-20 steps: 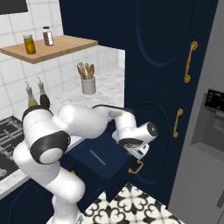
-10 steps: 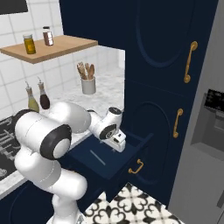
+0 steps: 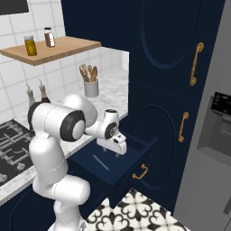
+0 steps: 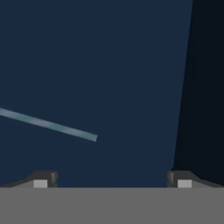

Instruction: Take a straw from the drawer in front and place it inside the glass cup on the dining counter.

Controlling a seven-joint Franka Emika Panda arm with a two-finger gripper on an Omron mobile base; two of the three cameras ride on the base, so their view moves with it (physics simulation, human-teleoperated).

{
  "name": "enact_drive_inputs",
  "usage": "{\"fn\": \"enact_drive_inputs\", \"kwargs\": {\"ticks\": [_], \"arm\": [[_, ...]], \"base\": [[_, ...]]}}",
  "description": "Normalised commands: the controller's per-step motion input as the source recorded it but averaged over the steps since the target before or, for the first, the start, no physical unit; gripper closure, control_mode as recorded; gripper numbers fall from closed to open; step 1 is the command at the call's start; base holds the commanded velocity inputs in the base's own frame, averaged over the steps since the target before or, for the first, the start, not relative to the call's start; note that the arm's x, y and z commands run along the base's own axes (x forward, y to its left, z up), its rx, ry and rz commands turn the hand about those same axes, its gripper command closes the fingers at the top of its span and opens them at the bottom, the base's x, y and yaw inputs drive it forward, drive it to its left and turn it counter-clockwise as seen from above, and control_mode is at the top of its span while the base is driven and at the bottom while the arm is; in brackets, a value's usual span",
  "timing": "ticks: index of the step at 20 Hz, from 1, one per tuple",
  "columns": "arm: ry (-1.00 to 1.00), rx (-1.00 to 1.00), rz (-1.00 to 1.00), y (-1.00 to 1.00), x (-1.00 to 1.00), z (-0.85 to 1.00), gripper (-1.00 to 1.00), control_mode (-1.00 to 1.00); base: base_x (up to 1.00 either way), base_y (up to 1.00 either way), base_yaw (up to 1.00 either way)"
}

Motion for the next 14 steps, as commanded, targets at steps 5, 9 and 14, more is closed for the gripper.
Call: {"fn": "enact_drive_inputs", "kwargs": {"ticks": [5, 9, 14], "arm": [[0.00, -0.04, 0.00, -0.46, -0.05, -0.19, -1.00, -1.00], [0.00, 0.00, 0.00, -0.62, -0.16, -0.23, -1.00, -1.00], [-0.02, -0.01, 0.00, -0.48, -0.02, -0.22, -1.00, -1.00]], "base": [[0.00, 0.00, 0.00], [0.00, 0.00, 0.00], [0.00, 0.00, 0.00]]}}
